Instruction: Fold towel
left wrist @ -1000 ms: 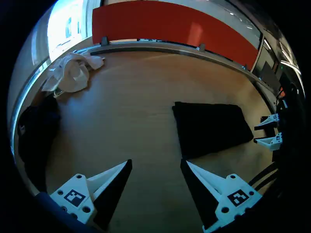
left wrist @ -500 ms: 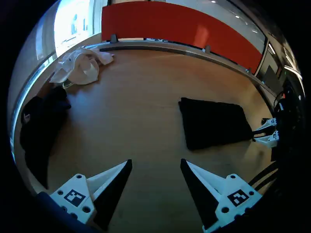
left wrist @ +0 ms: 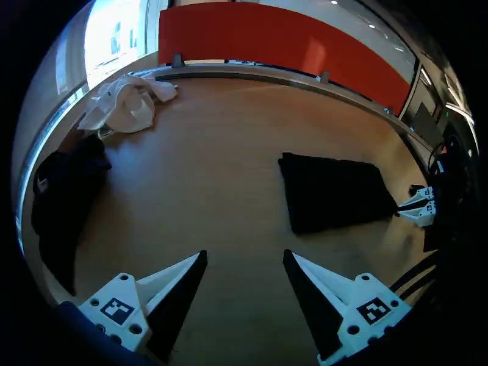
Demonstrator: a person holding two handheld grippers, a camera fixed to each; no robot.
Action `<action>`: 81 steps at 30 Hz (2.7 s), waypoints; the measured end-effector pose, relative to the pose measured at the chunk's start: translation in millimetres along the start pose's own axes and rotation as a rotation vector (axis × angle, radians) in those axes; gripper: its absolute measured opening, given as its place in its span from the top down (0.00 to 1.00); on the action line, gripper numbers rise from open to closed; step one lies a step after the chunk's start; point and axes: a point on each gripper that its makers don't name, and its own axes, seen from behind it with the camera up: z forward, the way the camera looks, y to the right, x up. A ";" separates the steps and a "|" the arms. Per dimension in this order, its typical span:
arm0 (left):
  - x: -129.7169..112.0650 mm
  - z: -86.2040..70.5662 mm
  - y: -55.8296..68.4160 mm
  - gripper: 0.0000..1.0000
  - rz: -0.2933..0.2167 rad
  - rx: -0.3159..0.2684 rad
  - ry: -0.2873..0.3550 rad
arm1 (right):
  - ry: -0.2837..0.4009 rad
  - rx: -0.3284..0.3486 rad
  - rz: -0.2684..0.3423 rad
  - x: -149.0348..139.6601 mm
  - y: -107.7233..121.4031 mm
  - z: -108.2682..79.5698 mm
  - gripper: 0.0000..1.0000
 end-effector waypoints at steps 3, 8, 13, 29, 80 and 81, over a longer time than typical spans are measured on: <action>-0.8 -0.8 0.5 0.08 0.001 -0.002 -0.002 | 0.018 -0.012 -0.006 7.4 1.1 -2.1 0.96; -1.5 -2.9 0.8 0.08 0.000 -0.006 -0.002 | 0.057 -0.024 -0.017 27.5 1.2 -8.5 0.96; -0.2 -6.2 0.3 0.08 -0.005 -0.007 0.002 | 0.091 -0.035 -0.045 52.6 2.6 -18.7 0.96; 6.3 -22.9 4.2 0.08 -0.019 -0.014 0.028 | 0.217 -0.034 -0.193 156.2 -8.4 -42.2 0.96; -14.1 -78.6 -17.4 0.08 -0.126 -0.004 0.048 | 0.117 0.222 -0.316 209.5 -152.6 89.5 0.86; -13.8 -78.3 -17.5 0.08 -0.126 -0.005 0.047 | 0.118 0.220 -0.314 209.5 -152.0 88.5 0.81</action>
